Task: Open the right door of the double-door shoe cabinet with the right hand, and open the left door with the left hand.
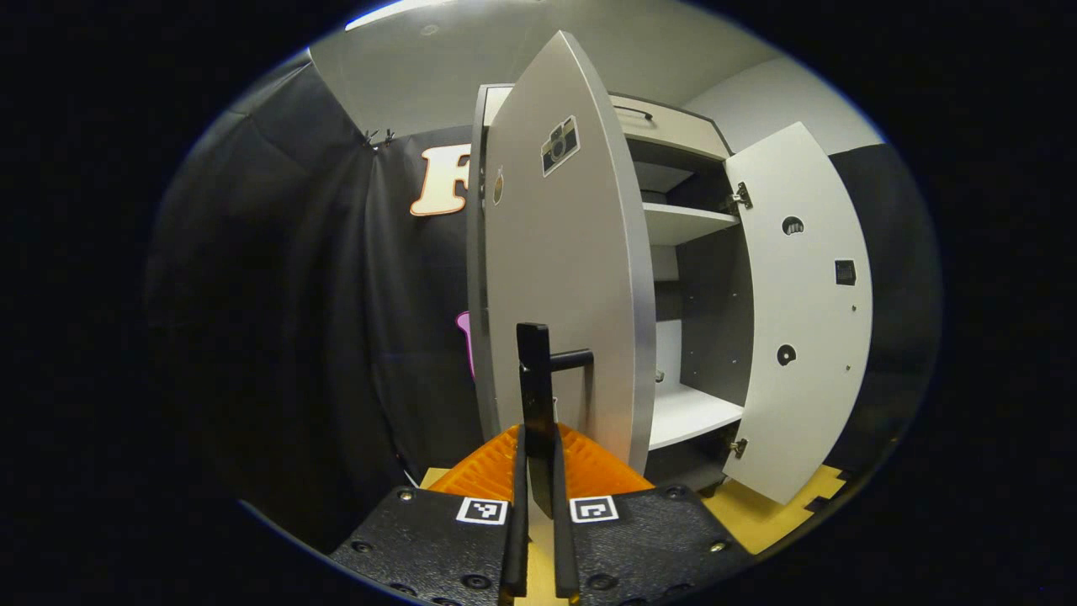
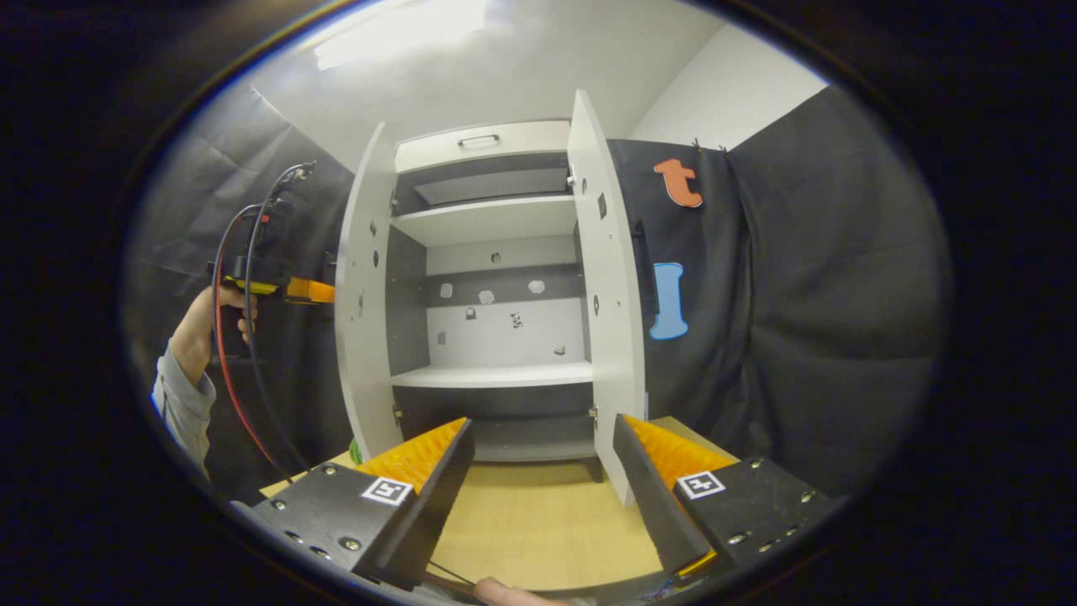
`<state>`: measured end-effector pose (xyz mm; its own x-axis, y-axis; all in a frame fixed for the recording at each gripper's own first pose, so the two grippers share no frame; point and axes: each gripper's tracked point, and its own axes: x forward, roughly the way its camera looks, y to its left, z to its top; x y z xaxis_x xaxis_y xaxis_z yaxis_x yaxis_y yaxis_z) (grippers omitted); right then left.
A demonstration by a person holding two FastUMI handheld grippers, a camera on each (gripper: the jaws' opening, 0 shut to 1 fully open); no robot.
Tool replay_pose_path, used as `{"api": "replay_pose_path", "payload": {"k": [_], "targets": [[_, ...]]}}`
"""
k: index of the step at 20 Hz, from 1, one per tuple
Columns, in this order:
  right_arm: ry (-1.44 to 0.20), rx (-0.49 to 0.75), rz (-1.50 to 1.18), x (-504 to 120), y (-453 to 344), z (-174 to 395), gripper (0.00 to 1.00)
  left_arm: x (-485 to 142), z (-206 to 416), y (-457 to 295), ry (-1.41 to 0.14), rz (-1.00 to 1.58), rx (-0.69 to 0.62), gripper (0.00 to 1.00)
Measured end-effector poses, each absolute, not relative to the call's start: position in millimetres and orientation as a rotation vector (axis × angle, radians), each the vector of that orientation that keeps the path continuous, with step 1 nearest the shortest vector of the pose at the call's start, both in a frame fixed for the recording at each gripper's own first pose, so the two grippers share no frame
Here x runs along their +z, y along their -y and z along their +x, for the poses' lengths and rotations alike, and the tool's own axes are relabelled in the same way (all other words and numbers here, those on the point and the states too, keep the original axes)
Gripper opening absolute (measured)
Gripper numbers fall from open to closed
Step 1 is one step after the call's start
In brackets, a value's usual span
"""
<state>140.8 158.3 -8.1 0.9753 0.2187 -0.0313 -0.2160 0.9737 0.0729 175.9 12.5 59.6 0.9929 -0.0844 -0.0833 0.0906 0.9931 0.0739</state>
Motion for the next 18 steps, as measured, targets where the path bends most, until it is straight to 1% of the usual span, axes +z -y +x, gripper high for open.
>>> {"api": "replay_pose_path", "payload": {"k": [2,3,5,6,10,11,13,14,18], "targets": [[-0.041,0.221,0.071,-9.3,-159.8,140.1,0.98,60.9,175.6,-23.1,-0.073,0.087,-0.062,0.11],[-0.04,0.224,0.07,-8.9,-160.4,140.3,0.98,60.8,177.0,-30.0,-0.069,0.09,-0.044,0.07],[-0.039,0.223,0.073,-8.8,-161.1,141.1,0.98,62.0,178.2,-42.4,-0.064,0.098,-0.008,0.05],[-0.038,0.224,0.077,-8.7,-162.2,141.3,0.98,62.5,178.5,-47.3,-0.061,0.088,0.005,0.02],[-0.048,0.23,0.07,-11.2,-165.1,140.6,0.98,59.6,179.4,-35.1,-0.064,0.027,-0.087,0.0],[-0.052,0.231,0.064,-12.0,-165.4,140.6,0.94,61.7,178.5,-35.1,-0.052,0.018,-0.091,0.0],[-0.056,0.233,0.057,-12.9,-164.4,139.8,0.94,61.4,179.0,-38.3,-0.053,0.028,-0.089,0.0],[-0.058,0.234,0.058,-12.8,-164.7,140.0,0.98,62.6,179.2,-38.7,-0.048,0.022,-0.092,0.0],[-0.062,0.232,0.061,-13.9,-166.1,140.7,0.98,62.8,179.6,-38.1,-0.038,0.037,-0.103,0.01]]}}
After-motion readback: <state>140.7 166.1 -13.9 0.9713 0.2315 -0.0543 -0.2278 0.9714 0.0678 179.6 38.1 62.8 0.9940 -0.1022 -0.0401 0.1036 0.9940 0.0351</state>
